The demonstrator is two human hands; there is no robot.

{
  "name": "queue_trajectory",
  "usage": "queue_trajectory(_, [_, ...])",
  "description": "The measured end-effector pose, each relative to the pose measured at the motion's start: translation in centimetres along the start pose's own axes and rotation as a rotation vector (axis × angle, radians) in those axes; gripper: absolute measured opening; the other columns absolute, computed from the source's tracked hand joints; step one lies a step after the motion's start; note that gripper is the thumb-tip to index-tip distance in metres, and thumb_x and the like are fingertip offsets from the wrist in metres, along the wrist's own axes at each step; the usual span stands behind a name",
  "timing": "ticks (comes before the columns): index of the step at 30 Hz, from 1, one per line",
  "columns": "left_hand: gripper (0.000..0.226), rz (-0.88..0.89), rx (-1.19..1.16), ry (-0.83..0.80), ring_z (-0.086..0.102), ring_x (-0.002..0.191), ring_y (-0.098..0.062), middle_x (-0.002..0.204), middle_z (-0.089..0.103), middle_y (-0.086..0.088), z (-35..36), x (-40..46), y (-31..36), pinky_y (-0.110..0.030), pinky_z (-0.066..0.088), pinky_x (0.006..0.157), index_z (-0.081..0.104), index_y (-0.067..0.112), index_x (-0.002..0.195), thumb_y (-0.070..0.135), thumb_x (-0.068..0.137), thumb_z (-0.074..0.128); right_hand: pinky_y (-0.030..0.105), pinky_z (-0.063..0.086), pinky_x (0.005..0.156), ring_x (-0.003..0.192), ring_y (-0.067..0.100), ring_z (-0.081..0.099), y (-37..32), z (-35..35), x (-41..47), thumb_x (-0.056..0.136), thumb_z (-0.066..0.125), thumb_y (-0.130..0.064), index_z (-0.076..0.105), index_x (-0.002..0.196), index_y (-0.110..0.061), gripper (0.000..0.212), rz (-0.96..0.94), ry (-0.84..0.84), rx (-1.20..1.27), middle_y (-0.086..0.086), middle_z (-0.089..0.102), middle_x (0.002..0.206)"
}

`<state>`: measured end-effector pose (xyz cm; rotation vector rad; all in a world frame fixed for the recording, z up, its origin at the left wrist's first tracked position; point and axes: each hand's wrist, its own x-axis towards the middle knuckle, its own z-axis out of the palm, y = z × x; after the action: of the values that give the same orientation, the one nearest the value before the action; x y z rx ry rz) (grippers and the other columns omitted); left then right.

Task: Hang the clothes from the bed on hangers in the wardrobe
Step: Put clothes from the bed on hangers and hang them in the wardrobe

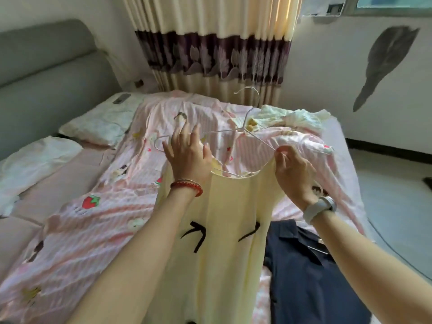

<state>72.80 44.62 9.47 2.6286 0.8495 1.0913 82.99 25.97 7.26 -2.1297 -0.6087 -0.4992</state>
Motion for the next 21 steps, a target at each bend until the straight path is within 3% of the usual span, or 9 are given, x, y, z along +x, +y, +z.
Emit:
queue_trajectory(4, [0.055, -0.093, 0.007, -0.498, 0.013, 0.141, -0.022, 0.153, 0.018, -0.003, 10.3, -4.8, -0.7, -0.047, 0.003, 0.113, 0.029, 0.025, 0.143, 0.032, 0.09, 0.042, 0.029, 0.036, 0.065, 0.082, 0.035, 0.063, 7.7, 7.2, 2.4, 0.094, 0.046, -0.019, 0.061, 0.104, -0.01, 0.02, 0.126, -0.196, -0.094, 0.016, 0.069, 0.089])
queue_trajectory(6, [0.058, -0.165, 0.065, -0.739, 0.001, 0.142, -0.019, 0.156, 0.003, 0.003, 14.7, -8.1, -2.3, -0.048, 0.001, 0.114, 0.015, 0.03, 0.146, 0.034, 0.093, 0.04, 0.03, 0.036, 0.065, 0.085, 0.036, 0.062, 12.0, 11.3, 2.2, 0.093, 0.048, -0.017, 0.063, 0.103, -0.01, 0.02, 0.149, -0.273, -0.117, 0.017, 0.069, 0.093])
queue_trajectory(9, [0.06, -0.227, 0.146, -0.987, -0.007, 0.142, -0.021, 0.156, -0.005, 0.003, 19.9, -12.3, -5.0, -0.052, 0.001, 0.113, 0.008, 0.032, 0.146, 0.038, 0.094, 0.036, 0.035, 0.041, 0.073, 0.096, 0.037, 0.06, 18.7, 16.8, 1.0, 0.093, 0.047, -0.015, 0.064, 0.106, -0.01, 0.023, 0.255, -0.404, -0.165, 0.018, 0.067, 0.104])
queue_trajectory(12, [0.058, -0.203, 0.257, -1.144, -0.008, 0.142, -0.024, 0.156, -0.004, 0.003, 23.5, -15.3, -7.5, -0.054, 0.003, 0.111, 0.009, 0.033, 0.145, 0.044, 0.094, 0.034, 0.039, 0.038, 0.092, 0.115, 0.034, 0.05, 24.4, 20.2, -0.4, 0.093, 0.043, -0.014, 0.054, 0.125, -0.01, 0.034, 0.285, -0.629, -0.282, 0.017, 0.056, 0.126])
queue_trajectory(15, [0.058, -0.2, 0.306, -1.284, -0.013, 0.141, -0.025, 0.155, -0.011, 0.003, 25.4, -17.0, -8.8, -0.056, 0.0, 0.111, 0.004, 0.036, 0.145, 0.047, 0.094, 0.03, 0.047, 0.019, 0.11, 0.138, 0.027, 0.022, 26.8, 21.5, -2.0, 0.096, 0.037, -0.026, 0.031, 0.141, -0.018, 0.046, 0.219, -0.84, -0.438, 0.009, 0.028, 0.15])
queue_trajectory(18, [0.057, -0.167, 0.333, -1.305, -0.012, 0.141, -0.026, 0.155, -0.011, 0.003, 26.3, -16.8, -9.1, -0.056, 0.0, 0.11, 0.003, 0.036, 0.145, 0.047, 0.095, 0.027, 0.052, 0.004, 0.112, 0.142, 0.024, 0.004, 26.3, 22.0, -3.0, 0.096, 0.033, -0.03, 0.02, 0.145, -0.026, 0.05, 0.191, -0.942, -0.463, 0.004, 0.012, 0.155])
queue_trajectory(21, [0.055, -0.132, 0.337, -1.222, -0.01, 0.142, -0.024, 0.156, -0.007, 0.001, 25.5, -15.1, -9.2, -0.054, 0.001, 0.112, 0.007, 0.035, 0.146, 0.043, 0.096, 0.029, 0.054, 0.001, 0.113, 0.143, 0.025, 0.002, 24.1, 21.8, -3.2, 0.095, 0.034, -0.029, 0.019, 0.145, -0.025, 0.052, 0.115, -0.931, -0.439, 0.004, 0.011, 0.155])
